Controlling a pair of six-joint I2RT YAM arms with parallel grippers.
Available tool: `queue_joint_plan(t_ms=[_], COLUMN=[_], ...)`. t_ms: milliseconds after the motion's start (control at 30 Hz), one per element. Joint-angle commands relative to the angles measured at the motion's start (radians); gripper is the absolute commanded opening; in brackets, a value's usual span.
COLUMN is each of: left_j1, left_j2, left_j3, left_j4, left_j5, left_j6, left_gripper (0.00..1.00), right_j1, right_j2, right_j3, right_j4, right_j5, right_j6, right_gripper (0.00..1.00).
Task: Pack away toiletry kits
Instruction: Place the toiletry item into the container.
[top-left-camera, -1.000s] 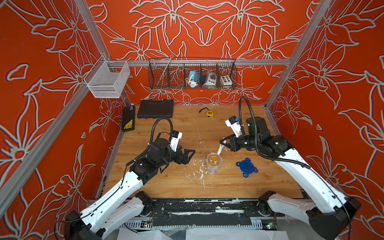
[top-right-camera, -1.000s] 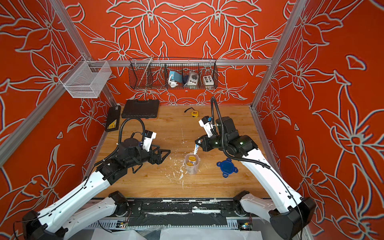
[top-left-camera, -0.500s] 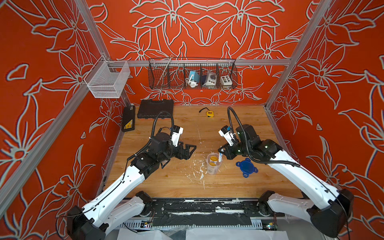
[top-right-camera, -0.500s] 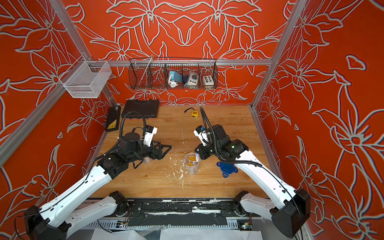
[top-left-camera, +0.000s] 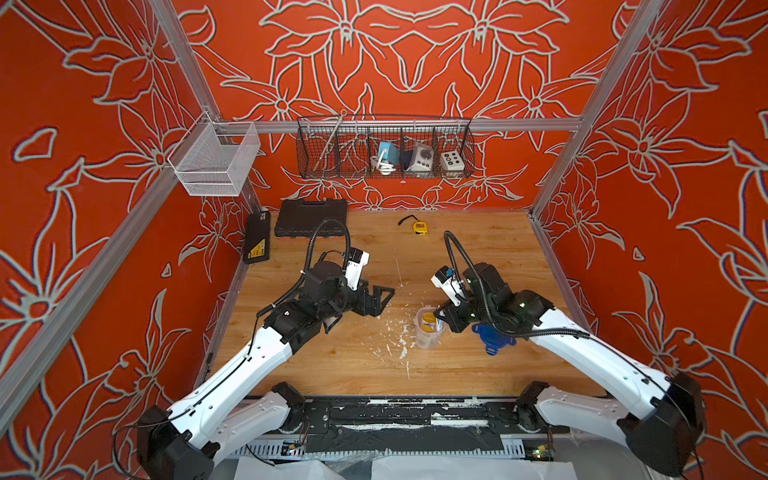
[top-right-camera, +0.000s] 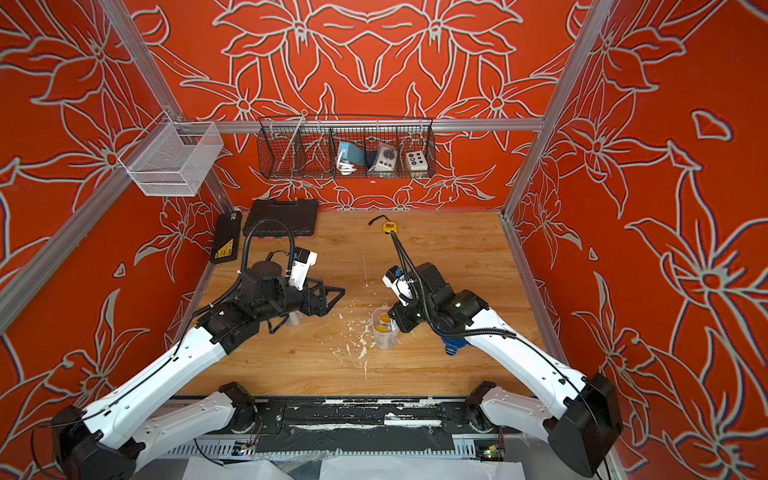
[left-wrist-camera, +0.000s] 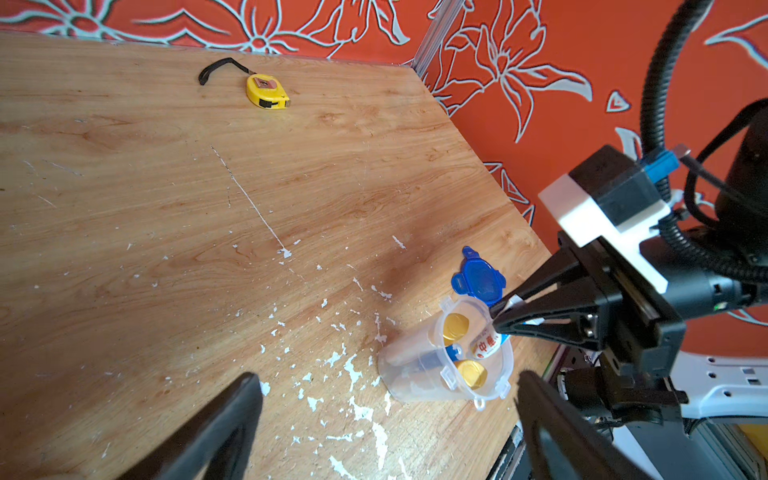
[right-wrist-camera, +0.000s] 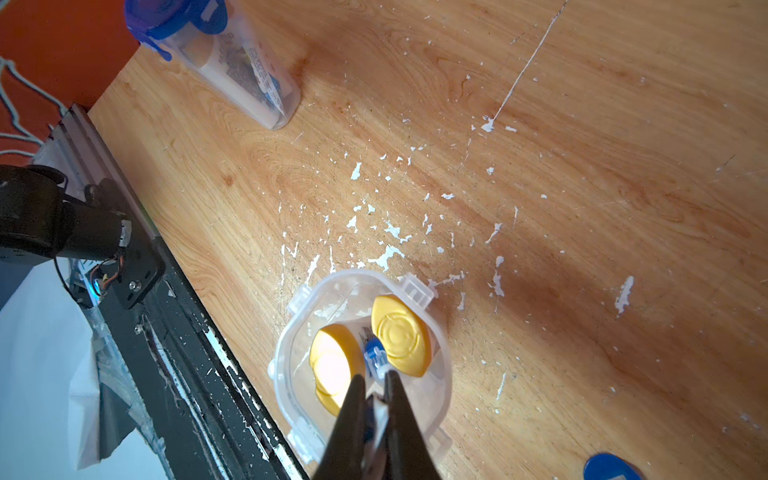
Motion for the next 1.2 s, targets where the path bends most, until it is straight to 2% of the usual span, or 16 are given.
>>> queue_joint_plan(t_ms=[0, 100, 333, 400, 533, 633, 767, 900, 1000, 1033, 1067, 1167], left_j1=[0.003, 0.003, 0.001, 0.000, -0.002, -0.007, -0.041, -0.052, -0.052, -0.052, -0.052, -0.052], left_j2=[0.007, 0.007, 0.066, 0.087, 0.127, 0.155, 0.232, 0.238, 0.211, 0.204, 0.200, 0.191], left_j3=[0.034, 0.050, 0.095, 0.109, 0.132, 0.155, 0.248, 0.246, 0.207, 0.200, 0.195, 0.193], left_j4=[0.026, 0.030, 0.012, -0.002, -0.015, -0.025, -0.116, -0.122, -0.083, -0.073, -0.063, -0.049], left_j5=[-0.007, -0.003, -0.008, -0.003, 0.022, 0.055, 0.072, 0.057, 0.071, 0.080, 0.092, 0.106], left_j6=[0.019, 0.024, 0.032, 0.029, 0.006, 0.002, 0.045, 0.057, 0.062, 0.061, 0.060, 0.056], left_gripper=[0.94, 0.94, 0.94, 0.95, 0.95, 0.95, 0.86, 0.84, 0.86, 0.86, 0.87, 0.88], right_j1=[0.007, 0.008, 0.007, 0.006, -0.012, -0.071, -0.241, -0.383, -0.418, -0.424, -0.429, -0.463], right_j2=[-0.029, -0.045, -0.070, -0.075, -0.029, 0.000, 0.020, 0.069, 0.101, 0.118, 0.142, 0.222], right_j3=[-0.016, -0.010, 0.099, 0.159, 0.265, 0.287, 0.255, 0.180, 0.135, 0.130, 0.131, 0.129], right_j4=[0.012, 0.013, -0.076, -0.147, -0.342, -0.429, -0.520, -0.585, -0.577, -0.572, -0.566, -0.538], right_j5=[0.019, 0.038, 0.115, 0.178, 0.334, 0.355, 0.316, 0.274, 0.263, 0.259, 0.253, 0.216], right_j6=[-0.022, -0.017, 0.003, 0.017, 0.068, 0.116, 0.170, 0.185, 0.190, 0.191, 0.194, 0.218], right_gripper=[0.26, 0.43, 0.57, 0.64, 0.68, 0.69, 0.70, 0.70, 0.78, 0.86, 0.98, 0.98])
